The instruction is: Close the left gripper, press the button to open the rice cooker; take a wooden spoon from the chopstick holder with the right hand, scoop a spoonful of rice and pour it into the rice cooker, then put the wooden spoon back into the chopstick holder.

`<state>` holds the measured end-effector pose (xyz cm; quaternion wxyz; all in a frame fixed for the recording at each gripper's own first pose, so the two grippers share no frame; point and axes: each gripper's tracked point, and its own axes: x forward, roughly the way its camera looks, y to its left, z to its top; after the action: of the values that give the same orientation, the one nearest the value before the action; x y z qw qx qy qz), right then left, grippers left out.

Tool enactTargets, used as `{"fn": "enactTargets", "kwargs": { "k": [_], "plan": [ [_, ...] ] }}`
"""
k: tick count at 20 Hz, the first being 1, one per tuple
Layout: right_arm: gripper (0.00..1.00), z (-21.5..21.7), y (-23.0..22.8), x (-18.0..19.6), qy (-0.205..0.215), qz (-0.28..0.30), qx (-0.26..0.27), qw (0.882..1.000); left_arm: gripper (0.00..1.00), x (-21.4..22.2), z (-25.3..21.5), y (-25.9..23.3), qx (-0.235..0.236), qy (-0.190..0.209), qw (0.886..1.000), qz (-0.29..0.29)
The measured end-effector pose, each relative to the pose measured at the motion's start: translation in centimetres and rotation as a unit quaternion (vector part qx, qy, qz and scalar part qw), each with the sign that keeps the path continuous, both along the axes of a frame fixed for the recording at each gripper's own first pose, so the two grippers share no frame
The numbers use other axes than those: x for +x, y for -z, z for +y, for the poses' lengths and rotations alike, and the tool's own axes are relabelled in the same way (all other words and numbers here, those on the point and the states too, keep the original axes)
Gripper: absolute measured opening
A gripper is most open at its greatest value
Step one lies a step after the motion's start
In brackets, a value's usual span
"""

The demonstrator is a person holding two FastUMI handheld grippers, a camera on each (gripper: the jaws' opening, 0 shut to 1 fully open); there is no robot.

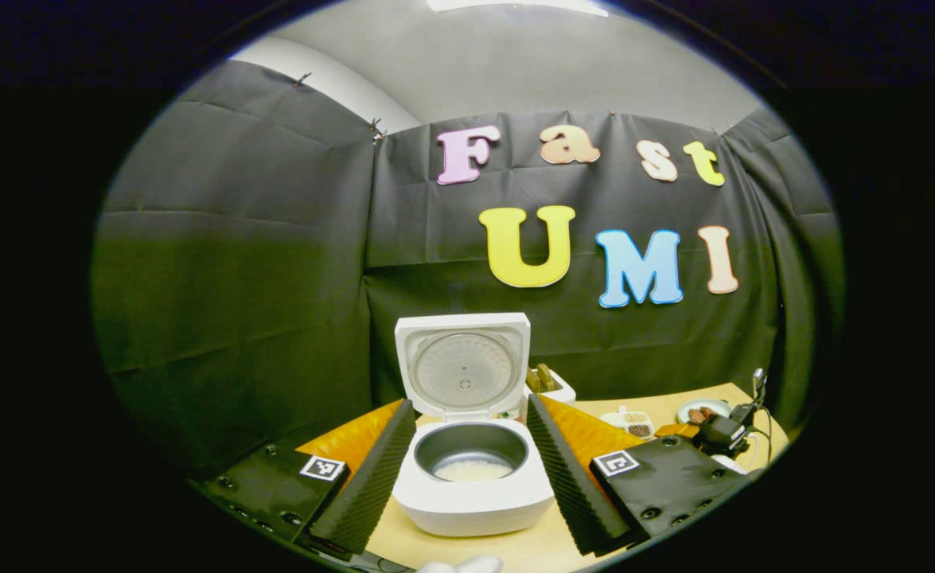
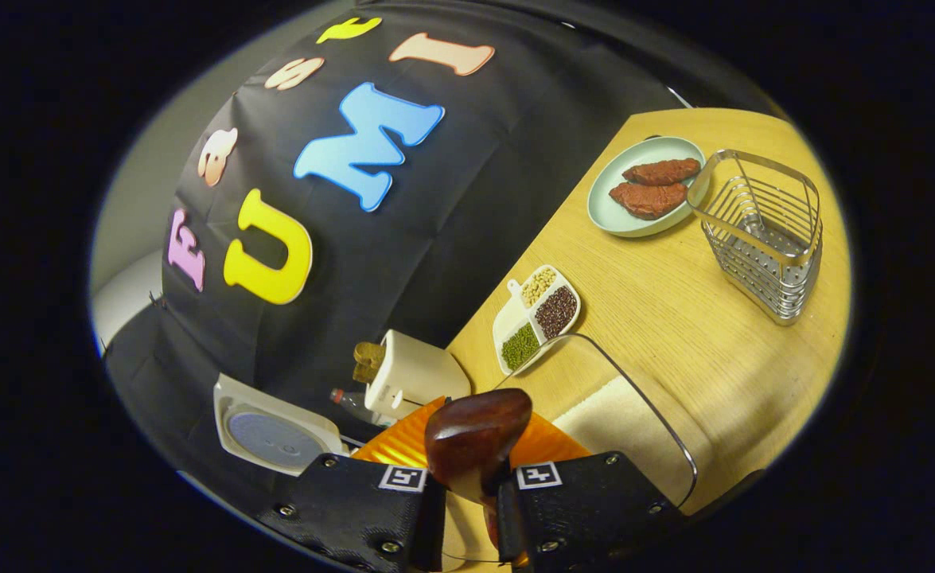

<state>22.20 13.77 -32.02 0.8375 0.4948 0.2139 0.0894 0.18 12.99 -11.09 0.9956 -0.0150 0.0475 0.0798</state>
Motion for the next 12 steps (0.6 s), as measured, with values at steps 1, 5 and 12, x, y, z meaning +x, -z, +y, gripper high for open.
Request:
{"fn": "enactTargets", "kwargs": {
  "k": [1,5,12],
  "plan": [
    [0.26,-0.5,-0.4,0.2,0.011,0.001,0.019,1.000,0.99,0.0,-0.1,0.0,0.001,0.001,1.000,0.000],
    [0.27,-2.1,-1.9,0.8,0.040,-0.004,0.064,0.997,0.99,0.0,-0.1,-1.0,0.006,0.002,1.000,-0.006],
    [0.26,-3.1,-3.6,0.8,0.059,-0.006,0.114,0.992,0.99,0.0,0.2,-1.5,0.005,0.005,1.000,-0.006]
  ]
}}
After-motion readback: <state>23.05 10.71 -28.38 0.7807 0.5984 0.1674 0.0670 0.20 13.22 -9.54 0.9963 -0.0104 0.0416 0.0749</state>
